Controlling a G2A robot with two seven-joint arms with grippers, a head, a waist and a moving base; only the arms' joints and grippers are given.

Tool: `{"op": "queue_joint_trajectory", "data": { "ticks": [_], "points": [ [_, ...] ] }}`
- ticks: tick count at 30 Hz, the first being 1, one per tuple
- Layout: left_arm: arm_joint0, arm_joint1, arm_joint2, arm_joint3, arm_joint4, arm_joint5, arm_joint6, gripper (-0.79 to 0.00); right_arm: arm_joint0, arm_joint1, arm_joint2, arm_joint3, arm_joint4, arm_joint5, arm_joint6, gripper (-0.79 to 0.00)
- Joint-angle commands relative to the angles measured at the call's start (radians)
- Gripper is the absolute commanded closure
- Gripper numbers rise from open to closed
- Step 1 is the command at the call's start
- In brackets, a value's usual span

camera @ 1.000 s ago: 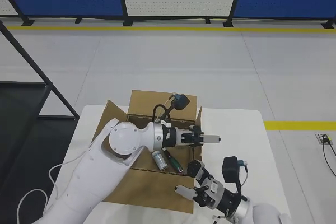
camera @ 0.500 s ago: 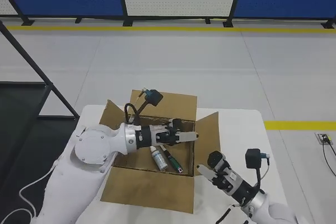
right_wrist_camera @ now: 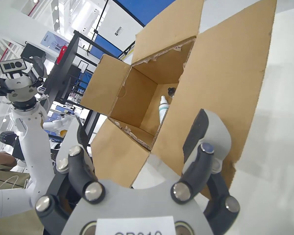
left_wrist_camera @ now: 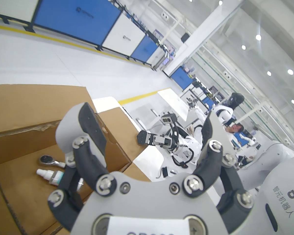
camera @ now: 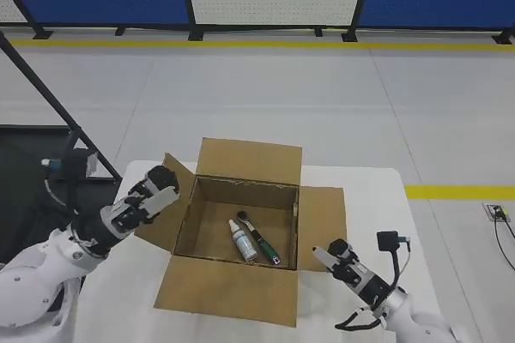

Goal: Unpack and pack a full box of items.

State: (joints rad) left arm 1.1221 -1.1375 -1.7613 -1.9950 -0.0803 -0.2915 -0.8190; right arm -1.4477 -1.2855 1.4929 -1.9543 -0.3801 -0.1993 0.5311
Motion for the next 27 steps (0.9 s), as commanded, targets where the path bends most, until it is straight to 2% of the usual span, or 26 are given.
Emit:
{"op": "queue_joint_trajectory", "data": {
  "ticks": [1, 4, 8, 11, 19, 27],
  "points": [
    [0.066, 0.002, -0.063, -0.005, -0.035, -0.025, 0.023, -0.785, -0.005, 0.001, -0.002, 0.010, 0.005, 0.002, -0.004, -0.785],
    [0.150, 0.005, -0.144, 0.008, -0.106, -0.063, 0.024, -0.785, -0.015, 0.002, -0.008, 0.014, 0.008, 0.006, -0.010, -0.785],
    [0.218, 0.007, -0.188, 0.009, -0.132, -0.101, 0.024, -0.785, -0.024, 0.004, -0.026, 0.011, 0.009, 0.015, -0.008, -0.785],
    [0.257, 0.009, -0.191, 0.015, -0.160, -0.114, 0.012, -0.785, -0.016, 0.004, -0.042, 0.012, 0.004, 0.030, -0.007, -0.785],
    [0.291, 0.013, -0.159, 0.033, -0.186, -0.141, -0.003, -0.785, 0.016, 0.005, -0.089, 0.018, -0.009, 0.069, 0.010, -0.785],
    [0.319, 0.020, -0.159, 0.027, -0.195, -0.160, -0.019, -0.785, 0.033, 0.007, -0.120, 0.048, -0.002, 0.095, 0.020, -0.785]
  ]
}}
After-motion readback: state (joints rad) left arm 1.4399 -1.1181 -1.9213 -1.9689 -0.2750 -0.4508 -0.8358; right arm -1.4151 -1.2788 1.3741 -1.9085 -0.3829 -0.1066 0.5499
